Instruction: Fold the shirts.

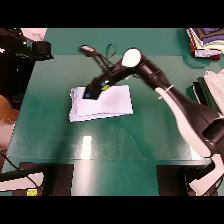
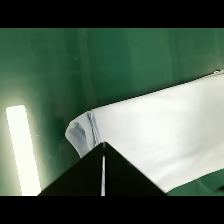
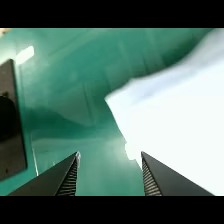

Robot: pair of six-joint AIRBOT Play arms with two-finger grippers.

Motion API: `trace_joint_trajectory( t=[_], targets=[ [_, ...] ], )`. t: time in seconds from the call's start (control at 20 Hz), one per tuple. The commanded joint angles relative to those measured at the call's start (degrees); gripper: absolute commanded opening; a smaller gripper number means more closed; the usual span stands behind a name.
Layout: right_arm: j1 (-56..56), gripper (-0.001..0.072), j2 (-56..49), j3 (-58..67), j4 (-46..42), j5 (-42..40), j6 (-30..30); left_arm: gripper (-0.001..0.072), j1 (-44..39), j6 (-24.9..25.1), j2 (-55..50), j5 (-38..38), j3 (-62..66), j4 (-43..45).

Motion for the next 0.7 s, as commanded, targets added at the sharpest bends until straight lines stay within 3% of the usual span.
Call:
trace_joint_trajectory(
  t=[0.0, 0.25, 0.35, 0.65],
  targets=[
    [-9.29, 0.0448, 5.31, -12.15, -2.86, 3.37, 3.41, 0.0031, 0.42, 0.02, 0.48, -0.79, 0.04, -0.5],
    [-26.69, 0.0455, 11.63, -31.52, -1.86, -0.61, 6.19, 0.0032, 0.42, -0.09, 0.31, -0.59, -0.52, -2.21],
    [-31.21, 0.0605, 11.1, -35.47, 0.68, -0.7, 6.19, 0.0032, 0.44, -0.09, 0.24, 0.52, -1.36, -2.49],
    [-30.42, 0.0595, 3.45, -36.74, 10.08, -2.56, 6.08, 0.0031, 0.42, -0.09, -0.13, 2.01, -2.32, -4.7]
  ],
)
